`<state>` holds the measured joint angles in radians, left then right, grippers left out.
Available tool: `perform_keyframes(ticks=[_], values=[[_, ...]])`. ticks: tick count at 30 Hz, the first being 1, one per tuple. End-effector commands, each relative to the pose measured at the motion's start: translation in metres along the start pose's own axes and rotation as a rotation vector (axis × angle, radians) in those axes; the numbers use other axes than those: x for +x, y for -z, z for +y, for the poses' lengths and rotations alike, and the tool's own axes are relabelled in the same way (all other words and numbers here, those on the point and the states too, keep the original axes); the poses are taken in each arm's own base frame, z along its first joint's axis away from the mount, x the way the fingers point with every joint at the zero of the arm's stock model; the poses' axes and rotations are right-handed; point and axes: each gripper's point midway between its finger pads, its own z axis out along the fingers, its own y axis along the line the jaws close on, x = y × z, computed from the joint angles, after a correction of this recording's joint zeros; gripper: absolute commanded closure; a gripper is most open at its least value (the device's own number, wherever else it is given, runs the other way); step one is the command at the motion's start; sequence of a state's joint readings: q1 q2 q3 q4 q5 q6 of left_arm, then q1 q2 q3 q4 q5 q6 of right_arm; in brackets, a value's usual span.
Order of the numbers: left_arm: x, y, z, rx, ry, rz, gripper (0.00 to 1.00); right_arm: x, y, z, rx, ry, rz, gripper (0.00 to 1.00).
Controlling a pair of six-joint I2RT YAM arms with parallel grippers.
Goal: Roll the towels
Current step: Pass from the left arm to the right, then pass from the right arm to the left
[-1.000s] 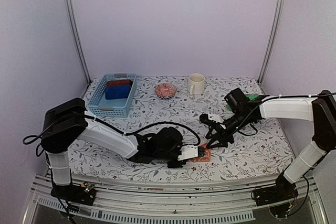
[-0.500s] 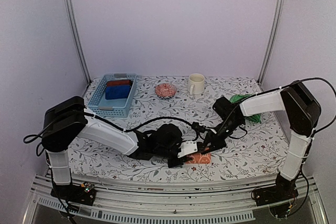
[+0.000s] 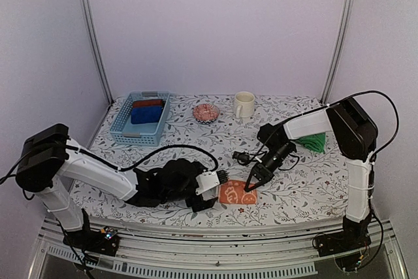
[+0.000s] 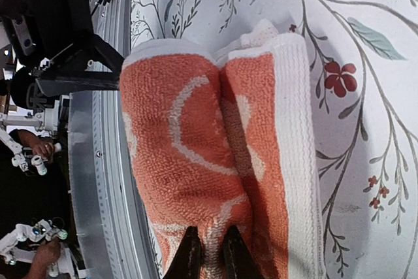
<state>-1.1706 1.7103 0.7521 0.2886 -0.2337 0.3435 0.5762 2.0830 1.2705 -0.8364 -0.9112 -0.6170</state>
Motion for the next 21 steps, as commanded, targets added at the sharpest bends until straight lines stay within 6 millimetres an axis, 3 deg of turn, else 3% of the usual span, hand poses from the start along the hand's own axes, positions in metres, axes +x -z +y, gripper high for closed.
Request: perform_keyframes(ticks=[1, 2, 3, 5, 7, 9, 11, 14, 21], values=[[-0.033, 0.038, 0.068, -0.365, 0.246, -0.202, 0.02, 0.030, -0.013, -0.012, -0.016, -0.172, 0.117, 0.92], [-0.029, 0.044, 0.082, -0.448, 0.304, -0.210, 0.02, 0.031, -0.013, -0.012, -0.030, -0.191, 0.117, 0.92], [-0.032, 0.042, 0.079, -0.431, 0.287, -0.201, 0.08, 0.031, -0.013, -0.012, -0.042, -0.206, 0.118, 0.92], [-0.045, 0.034, 0.050, -0.256, 0.148, -0.201, 0.34, 0.032, -0.013, -0.014, -0.061, -0.237, 0.114, 0.92], [-0.057, 0.041, 0.020, -0.091, 0.045, -0.252, 0.59, 0.035, -0.013, -0.017, -0.066, -0.268, 0.118, 0.92], [-0.063, 0.046, 0.006, -0.020, 0.000, -0.268, 0.70, 0.037, -0.013, -0.018, -0.072, -0.287, 0.120, 0.92], [-0.065, 0.043, -0.013, 0.070, -0.104, -0.237, 0.72, 0.038, -0.012, -0.018, -0.081, -0.303, 0.121, 0.92], [-0.063, 0.032, -0.036, 0.171, -0.245, -0.192, 0.61, 0.039, -0.013, -0.019, -0.097, -0.316, 0.124, 0.92], [-0.053, -0.005, -0.058, 0.270, -0.371, -0.068, 0.55, 0.041, -0.016, -0.021, -0.122, -0.342, 0.124, 0.91]])
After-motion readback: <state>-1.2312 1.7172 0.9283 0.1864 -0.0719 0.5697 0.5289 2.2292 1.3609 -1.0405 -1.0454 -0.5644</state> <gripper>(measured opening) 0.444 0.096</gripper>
